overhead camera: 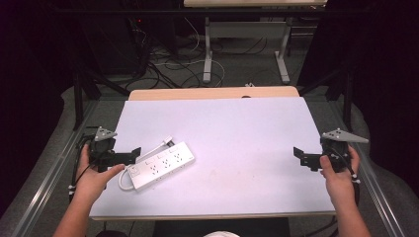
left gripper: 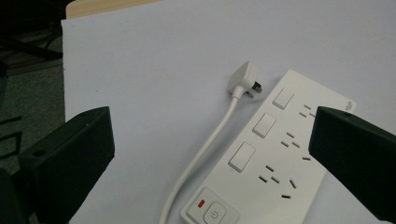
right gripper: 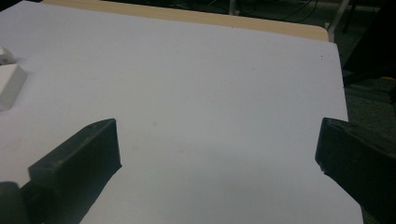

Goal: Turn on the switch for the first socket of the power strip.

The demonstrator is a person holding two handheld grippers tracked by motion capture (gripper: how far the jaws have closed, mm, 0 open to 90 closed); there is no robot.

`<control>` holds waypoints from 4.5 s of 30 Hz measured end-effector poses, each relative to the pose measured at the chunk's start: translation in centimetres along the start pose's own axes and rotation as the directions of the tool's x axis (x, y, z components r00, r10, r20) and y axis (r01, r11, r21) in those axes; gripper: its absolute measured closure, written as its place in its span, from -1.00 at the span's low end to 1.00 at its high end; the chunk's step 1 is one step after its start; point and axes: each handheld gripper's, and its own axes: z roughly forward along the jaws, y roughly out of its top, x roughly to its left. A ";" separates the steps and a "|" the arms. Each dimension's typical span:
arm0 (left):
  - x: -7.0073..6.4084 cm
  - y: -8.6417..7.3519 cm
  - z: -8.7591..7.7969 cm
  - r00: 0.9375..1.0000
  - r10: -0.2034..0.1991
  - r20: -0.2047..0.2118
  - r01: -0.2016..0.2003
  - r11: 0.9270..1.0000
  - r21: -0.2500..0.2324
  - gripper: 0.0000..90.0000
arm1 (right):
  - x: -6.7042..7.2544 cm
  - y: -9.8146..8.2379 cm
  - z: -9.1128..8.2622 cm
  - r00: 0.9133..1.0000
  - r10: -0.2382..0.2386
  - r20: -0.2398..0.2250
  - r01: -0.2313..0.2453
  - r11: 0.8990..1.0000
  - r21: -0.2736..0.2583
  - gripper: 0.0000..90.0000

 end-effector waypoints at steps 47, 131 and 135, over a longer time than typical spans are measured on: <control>-0.8 -0.2 -2.0 0.993 0.119 0.008 -0.119 0.983 0.139 -0.18 | 0.0 -0.3 0.5 1.000 0.003 -0.013 -0.003 1.000 0.008 -1.00; -0.6 -0.7 6.3 0.923 -0.384 0.033 0.351 0.873 0.339 0.77 | 0.2 -1.0 1.6 0.999 0.002 -0.038 0.000 0.998 0.058 -1.00; -0.5 -0.7 6.5 0.929 -0.369 0.028 0.338 0.877 0.340 0.78 | 0.1 -1.0 1.6 0.999 -0.001 -0.035 0.003 0.998 0.063 -1.00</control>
